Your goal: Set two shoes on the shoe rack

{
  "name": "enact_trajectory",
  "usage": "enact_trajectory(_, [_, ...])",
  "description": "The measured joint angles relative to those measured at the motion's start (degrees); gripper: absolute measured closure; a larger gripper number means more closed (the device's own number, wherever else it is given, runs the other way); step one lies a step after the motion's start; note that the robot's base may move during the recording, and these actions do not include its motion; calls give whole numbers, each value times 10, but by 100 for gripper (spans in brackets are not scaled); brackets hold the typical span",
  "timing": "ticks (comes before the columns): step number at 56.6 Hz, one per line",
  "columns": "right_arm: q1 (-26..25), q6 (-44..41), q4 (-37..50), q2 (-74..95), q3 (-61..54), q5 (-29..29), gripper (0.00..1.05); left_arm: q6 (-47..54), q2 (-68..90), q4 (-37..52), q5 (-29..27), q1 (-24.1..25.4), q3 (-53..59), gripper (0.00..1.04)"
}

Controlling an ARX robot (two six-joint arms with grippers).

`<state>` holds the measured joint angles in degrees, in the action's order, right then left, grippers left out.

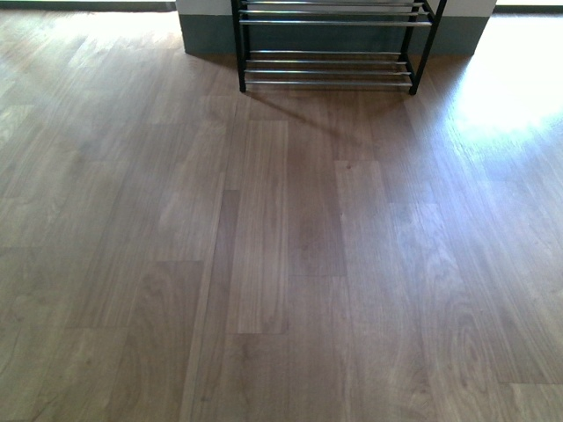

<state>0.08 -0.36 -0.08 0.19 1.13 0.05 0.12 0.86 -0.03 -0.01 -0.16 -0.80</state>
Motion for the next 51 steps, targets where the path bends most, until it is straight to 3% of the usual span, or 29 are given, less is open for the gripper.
enact_trajectory(51, [0,0,0,0,0,1,9,0,0,0,1,0,0,9])
